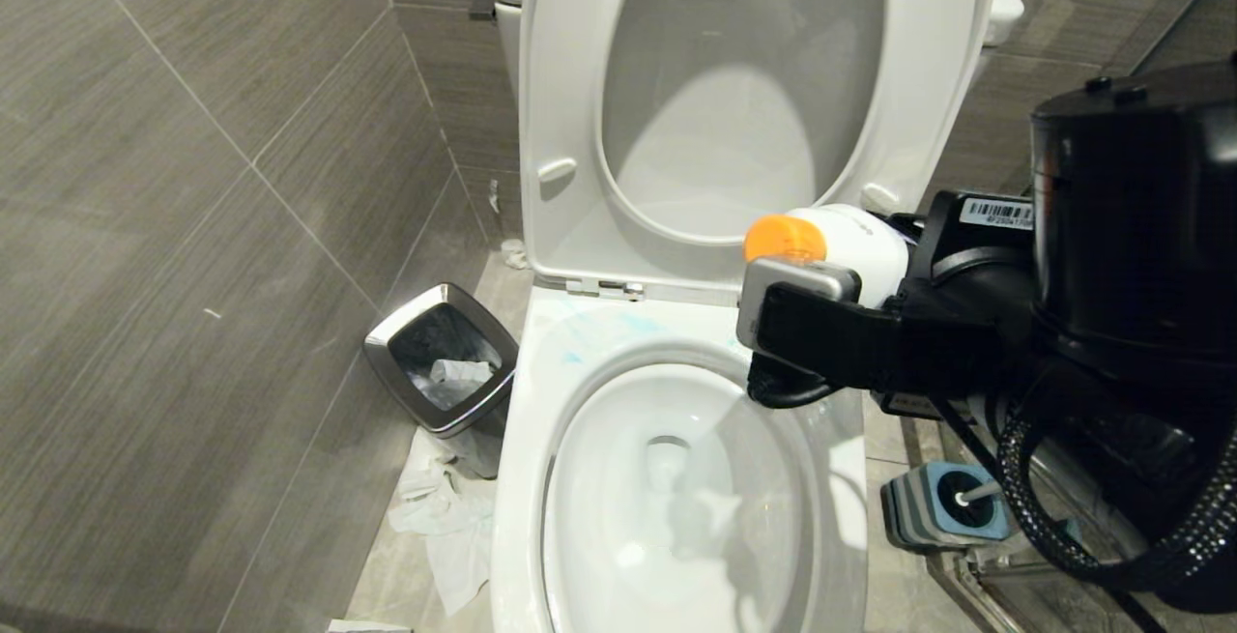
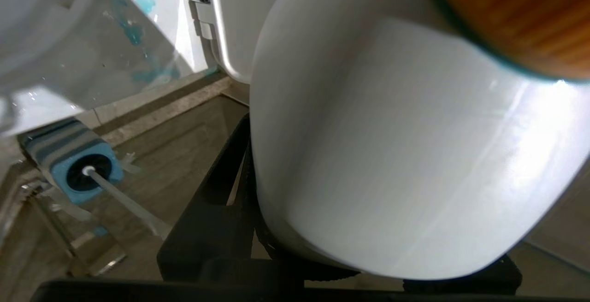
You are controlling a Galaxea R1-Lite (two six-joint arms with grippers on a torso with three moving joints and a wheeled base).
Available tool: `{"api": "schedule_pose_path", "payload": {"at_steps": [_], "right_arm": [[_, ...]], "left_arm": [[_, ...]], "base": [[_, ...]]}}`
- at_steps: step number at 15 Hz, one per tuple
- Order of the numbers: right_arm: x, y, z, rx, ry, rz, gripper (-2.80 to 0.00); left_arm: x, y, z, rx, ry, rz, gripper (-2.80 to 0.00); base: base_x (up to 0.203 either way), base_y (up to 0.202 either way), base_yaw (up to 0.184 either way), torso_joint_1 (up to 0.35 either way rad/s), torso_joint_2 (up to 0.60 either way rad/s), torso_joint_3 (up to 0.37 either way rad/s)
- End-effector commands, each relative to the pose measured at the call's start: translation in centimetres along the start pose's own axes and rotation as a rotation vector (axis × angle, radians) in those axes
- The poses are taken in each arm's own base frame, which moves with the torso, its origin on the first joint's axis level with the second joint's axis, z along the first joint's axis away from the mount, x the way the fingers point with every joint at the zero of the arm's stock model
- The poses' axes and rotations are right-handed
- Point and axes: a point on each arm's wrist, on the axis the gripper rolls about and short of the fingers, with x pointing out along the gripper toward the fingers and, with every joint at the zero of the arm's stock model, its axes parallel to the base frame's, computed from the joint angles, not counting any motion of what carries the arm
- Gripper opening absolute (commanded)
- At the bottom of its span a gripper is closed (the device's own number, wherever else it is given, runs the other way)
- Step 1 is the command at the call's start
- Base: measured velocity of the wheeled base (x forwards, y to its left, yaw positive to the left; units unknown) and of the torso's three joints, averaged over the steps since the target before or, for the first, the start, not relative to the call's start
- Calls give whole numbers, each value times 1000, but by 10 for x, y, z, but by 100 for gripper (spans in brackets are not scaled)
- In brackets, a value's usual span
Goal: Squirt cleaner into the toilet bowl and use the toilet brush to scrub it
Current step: Pour in the cleaning agent
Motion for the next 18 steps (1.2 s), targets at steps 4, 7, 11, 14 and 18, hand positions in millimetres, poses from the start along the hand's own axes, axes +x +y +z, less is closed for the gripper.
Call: {"api": "schedule_pose_path", "payload": {"at_steps": [4, 7, 11, 14, 18], "right_arm": [[-5, -7, -6, -131, 12, -19, -280], [-4, -4, -6, -168, 35, -21, -280], [-3, -4, -6, -230, 72, -31, -280], [-3, -7, -5, -311, 80, -34, -280], [-1, -7, 0, -385, 81, -33, -280]], "left_arm": [[0, 0, 0, 0, 3, 1, -280], [0, 0, 0, 0, 3, 1, -280], [0, 0, 0, 0, 3, 1, -280], [0, 0, 0, 0, 3, 1, -280], [0, 0, 0, 0, 3, 1, -280]], "base": [[0, 0, 0, 0, 0, 0], [0, 0, 0, 0, 0, 0], [0, 0, 0, 0, 0, 0], [0, 0, 0, 0, 0, 0], [0, 0, 0, 0, 0, 0]]}}
